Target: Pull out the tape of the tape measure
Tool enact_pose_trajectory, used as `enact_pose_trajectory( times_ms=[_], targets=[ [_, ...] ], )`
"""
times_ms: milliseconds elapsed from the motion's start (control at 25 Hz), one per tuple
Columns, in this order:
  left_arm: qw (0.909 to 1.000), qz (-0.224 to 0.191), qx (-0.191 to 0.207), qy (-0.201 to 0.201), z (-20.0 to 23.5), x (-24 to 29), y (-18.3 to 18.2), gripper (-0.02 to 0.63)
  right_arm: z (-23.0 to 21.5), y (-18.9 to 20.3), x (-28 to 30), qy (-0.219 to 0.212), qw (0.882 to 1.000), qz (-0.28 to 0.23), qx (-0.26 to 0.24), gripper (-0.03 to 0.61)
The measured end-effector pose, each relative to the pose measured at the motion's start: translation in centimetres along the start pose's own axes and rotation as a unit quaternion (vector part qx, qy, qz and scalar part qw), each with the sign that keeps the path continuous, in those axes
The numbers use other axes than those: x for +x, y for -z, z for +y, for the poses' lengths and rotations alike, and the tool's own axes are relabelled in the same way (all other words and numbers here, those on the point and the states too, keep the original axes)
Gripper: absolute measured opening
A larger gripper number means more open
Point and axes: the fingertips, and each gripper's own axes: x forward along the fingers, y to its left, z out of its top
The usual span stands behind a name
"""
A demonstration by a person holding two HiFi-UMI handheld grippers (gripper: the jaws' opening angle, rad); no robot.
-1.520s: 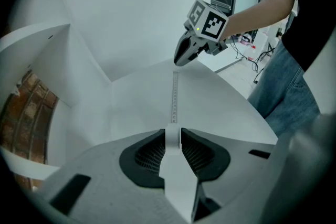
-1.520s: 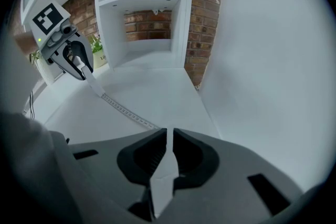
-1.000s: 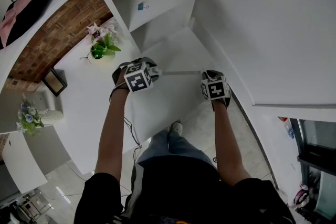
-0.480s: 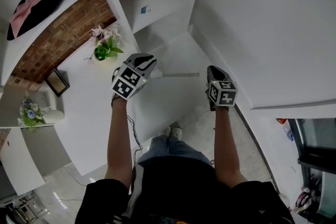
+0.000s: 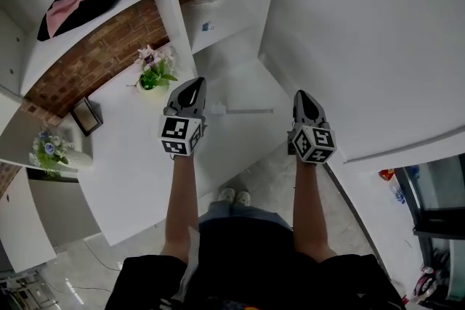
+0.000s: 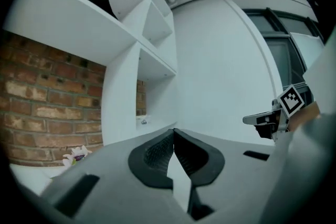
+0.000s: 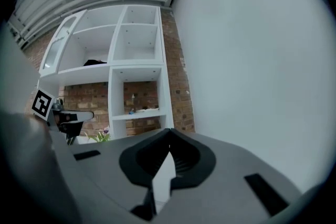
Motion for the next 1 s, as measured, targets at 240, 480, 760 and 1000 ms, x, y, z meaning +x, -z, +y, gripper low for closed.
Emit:
enact_pose_trajectory(
  times_ms=[240,480,760,1000],
  targets=[
    [0.9986,-0.025,0.001,-0.046,-0.2,-2.6,-0.5,0.009,1.2,-2.3,-1.7,0.001,0.999,-0.038,-0.011,-0.003],
    [0.9988,-0.020,0.006,-0.045,-0.7,-3.6,-0.7,0.009,2.0,-2.4,-2.8,0.005,0.999,-0.039,-0.025,-0.005],
    [0.9989,-0.013,0.011,-0.043,-1.1,-4.2,-0.8,0.009,2.1,-2.8,-3.5,0.006,0.999,-0.044,-0.021,-0.004],
    [0.9991,-0.011,0.012,-0.040,-1.3,-4.3,-0.7,0.009,2.0,-2.8,-3.7,0.009,0.999,-0.047,-0.019,-0.004]
  ],
)
